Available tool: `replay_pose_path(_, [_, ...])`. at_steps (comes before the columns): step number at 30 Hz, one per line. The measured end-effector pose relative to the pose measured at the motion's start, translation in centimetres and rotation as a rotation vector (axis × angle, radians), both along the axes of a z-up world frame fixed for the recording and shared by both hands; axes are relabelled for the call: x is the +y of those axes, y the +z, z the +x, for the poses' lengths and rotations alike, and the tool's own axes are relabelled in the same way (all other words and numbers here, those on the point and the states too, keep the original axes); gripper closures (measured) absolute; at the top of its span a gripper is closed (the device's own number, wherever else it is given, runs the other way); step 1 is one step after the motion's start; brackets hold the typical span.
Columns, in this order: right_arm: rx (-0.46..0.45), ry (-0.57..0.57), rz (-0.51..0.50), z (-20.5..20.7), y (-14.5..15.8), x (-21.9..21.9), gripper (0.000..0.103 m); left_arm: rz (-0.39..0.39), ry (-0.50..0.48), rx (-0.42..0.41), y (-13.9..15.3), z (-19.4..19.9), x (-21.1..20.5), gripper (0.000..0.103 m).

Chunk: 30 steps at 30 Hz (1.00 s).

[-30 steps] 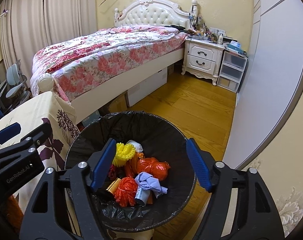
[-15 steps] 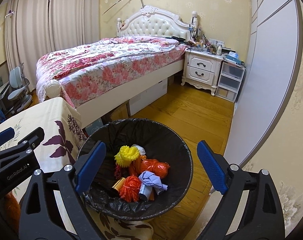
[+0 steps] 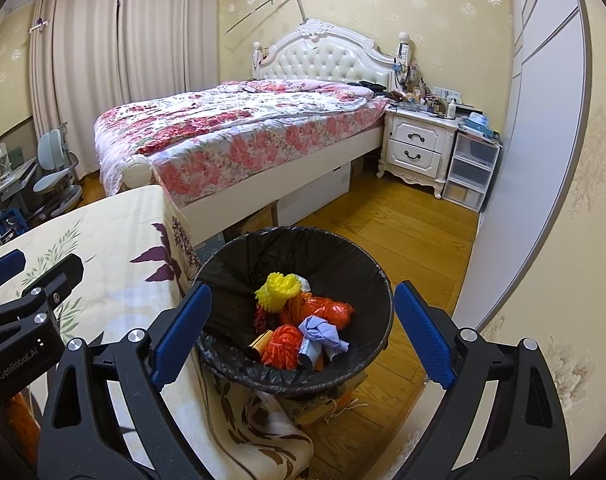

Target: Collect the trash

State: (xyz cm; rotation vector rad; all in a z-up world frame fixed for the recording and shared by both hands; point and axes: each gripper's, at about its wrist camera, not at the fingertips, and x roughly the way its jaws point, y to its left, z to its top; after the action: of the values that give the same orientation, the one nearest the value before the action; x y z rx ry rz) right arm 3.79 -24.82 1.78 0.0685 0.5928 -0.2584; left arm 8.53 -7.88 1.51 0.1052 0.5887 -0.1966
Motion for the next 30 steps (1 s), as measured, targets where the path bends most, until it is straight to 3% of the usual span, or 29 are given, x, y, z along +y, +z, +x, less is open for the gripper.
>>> replay_pose_path(14, [-0.027, 0.054, 0.012, -4.3, 1.3, 2.4, 0.012, -0.024, 0.034, -0.027, 1.4, -5.0, 3.0, 0.016])
replay_pose_path(30, [-0.027, 0.072, 0.005, -5.3, 1.3, 3.6, 0.012, -0.036, 0.048, -0.024, 1.4, -5.6, 3.9, 0.016])
